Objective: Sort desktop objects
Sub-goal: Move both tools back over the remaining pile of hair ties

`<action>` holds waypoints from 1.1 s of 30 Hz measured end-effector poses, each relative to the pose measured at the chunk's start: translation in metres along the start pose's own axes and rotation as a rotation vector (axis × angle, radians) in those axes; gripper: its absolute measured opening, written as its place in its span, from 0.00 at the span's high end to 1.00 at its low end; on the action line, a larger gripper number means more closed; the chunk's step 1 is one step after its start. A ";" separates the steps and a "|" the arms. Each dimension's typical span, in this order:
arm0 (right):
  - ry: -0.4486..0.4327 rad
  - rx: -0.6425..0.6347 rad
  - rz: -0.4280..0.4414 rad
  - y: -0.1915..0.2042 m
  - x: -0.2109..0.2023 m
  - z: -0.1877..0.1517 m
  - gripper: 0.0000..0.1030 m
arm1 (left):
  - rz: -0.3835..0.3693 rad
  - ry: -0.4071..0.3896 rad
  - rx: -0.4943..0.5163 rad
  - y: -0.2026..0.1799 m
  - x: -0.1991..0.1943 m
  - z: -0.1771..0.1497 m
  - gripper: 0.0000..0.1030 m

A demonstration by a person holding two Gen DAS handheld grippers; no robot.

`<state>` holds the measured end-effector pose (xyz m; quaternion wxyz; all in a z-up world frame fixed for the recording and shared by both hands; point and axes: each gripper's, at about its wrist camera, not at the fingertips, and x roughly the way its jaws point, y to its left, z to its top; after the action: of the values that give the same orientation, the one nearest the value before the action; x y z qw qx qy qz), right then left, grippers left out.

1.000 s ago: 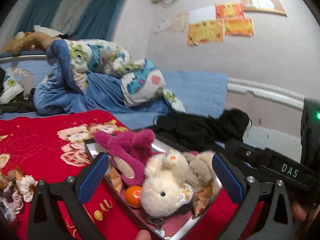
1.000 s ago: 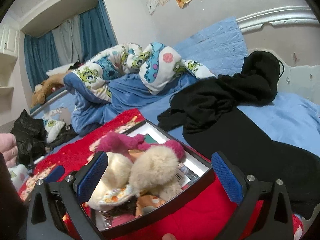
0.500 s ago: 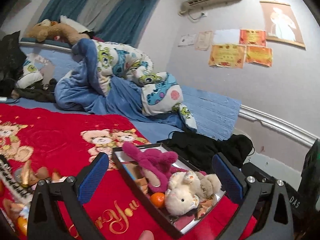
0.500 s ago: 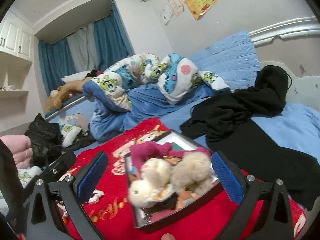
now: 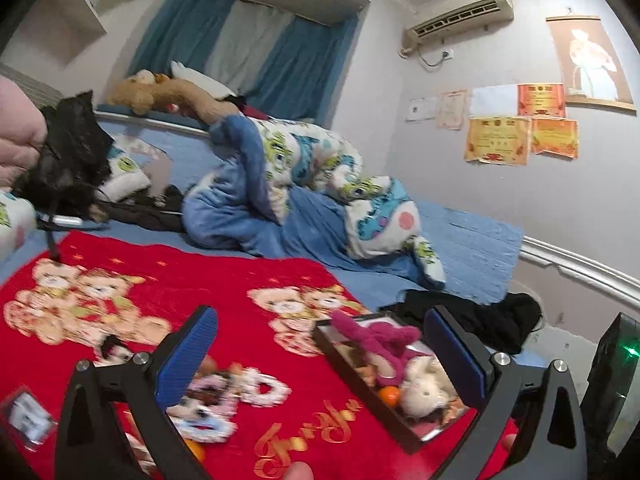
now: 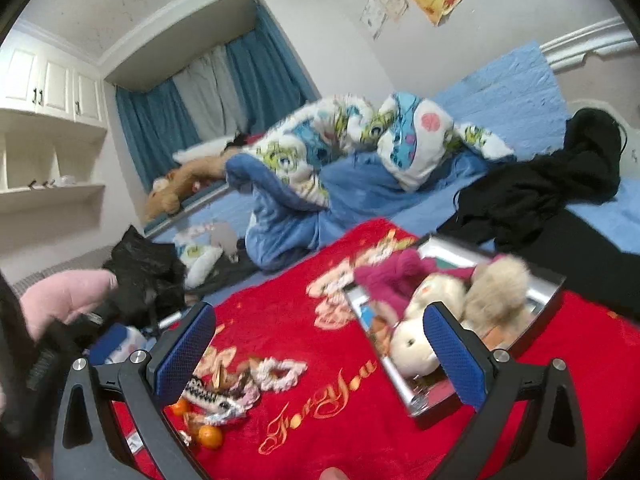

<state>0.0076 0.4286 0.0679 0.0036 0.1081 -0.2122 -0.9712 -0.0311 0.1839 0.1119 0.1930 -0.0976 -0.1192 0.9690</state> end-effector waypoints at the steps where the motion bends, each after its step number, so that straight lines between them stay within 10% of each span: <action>1: 0.005 -0.006 0.008 0.005 0.003 -0.001 0.00 | 0.018 -0.005 0.001 0.006 -0.003 0.002 0.00; 19: 0.133 0.059 0.270 0.060 0.072 -0.023 0.00 | 0.329 0.083 0.007 0.115 -0.038 0.003 0.00; 33: 0.178 0.034 0.327 0.095 0.099 -0.041 0.00 | 0.340 0.141 0.040 0.121 -0.039 0.008 0.00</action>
<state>-0.0841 0.3200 0.0506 0.1785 0.1576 -0.2423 -0.9405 -0.0396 0.0587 0.0926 0.0361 -0.1802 -0.0677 0.9806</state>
